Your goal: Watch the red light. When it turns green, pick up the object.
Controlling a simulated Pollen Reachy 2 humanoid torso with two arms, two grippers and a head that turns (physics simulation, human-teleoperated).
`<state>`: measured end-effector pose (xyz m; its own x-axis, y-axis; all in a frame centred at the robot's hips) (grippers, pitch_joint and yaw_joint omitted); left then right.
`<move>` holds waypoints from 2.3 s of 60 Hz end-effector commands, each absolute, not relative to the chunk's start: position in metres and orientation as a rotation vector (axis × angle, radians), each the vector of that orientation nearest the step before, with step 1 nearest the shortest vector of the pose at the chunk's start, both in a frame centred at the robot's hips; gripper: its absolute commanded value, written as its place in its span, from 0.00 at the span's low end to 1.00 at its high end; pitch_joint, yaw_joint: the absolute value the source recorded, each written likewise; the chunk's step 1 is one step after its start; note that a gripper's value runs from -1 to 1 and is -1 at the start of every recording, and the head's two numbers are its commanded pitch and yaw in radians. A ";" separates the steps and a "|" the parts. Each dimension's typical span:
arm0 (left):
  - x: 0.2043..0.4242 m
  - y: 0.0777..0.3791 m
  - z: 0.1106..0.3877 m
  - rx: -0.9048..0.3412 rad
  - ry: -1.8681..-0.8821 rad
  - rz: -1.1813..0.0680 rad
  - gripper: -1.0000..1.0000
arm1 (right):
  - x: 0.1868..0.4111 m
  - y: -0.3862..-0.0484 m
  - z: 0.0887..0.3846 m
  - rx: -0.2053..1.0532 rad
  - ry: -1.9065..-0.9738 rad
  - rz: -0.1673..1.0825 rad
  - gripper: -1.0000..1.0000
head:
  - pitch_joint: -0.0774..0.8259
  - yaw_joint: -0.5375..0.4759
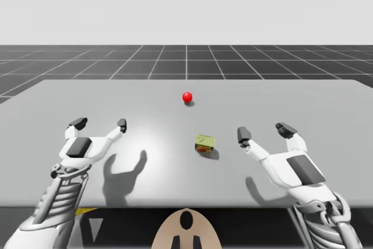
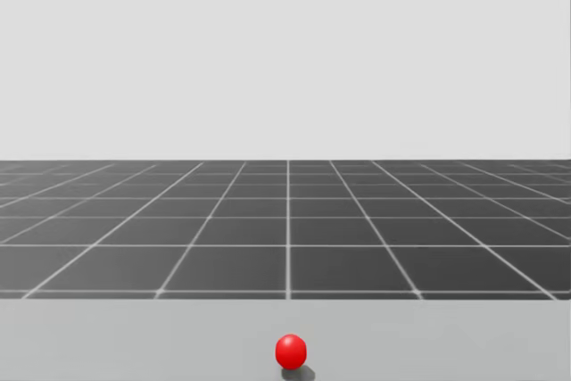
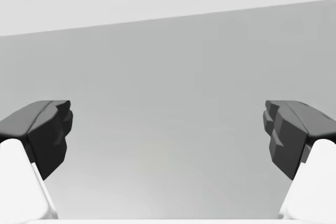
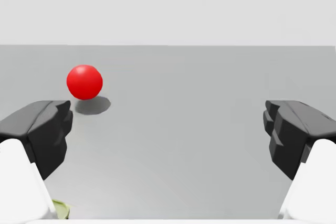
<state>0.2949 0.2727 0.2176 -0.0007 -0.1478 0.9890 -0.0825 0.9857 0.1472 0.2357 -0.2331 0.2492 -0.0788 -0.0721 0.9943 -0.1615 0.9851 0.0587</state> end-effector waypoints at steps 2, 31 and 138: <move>0.291 0.279 0.218 0.187 -1.539 -0.022 0.00 | 0.222 -0.229 0.248 0.257 -1.615 -0.020 0.00 | 0.08 0.54; 0.292 0.276 0.217 0.199 -1.543 -0.033 0.00 | 0.226 -0.229 0.246 0.220 -1.615 -0.006 0.00 | 0.41 0.53; 0.292 0.276 0.217 0.214 -1.551 -0.046 0.00 | 0.226 -0.228 0.245 0.203 -1.616 0.010 0.00 | 0.57 0.52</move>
<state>0.2922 0.2761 0.2168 0.0233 -0.1642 0.9862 -0.1054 0.9805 0.1658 0.2268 -0.2301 0.2458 -0.0437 -0.1105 0.9929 -0.1403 0.9847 0.1034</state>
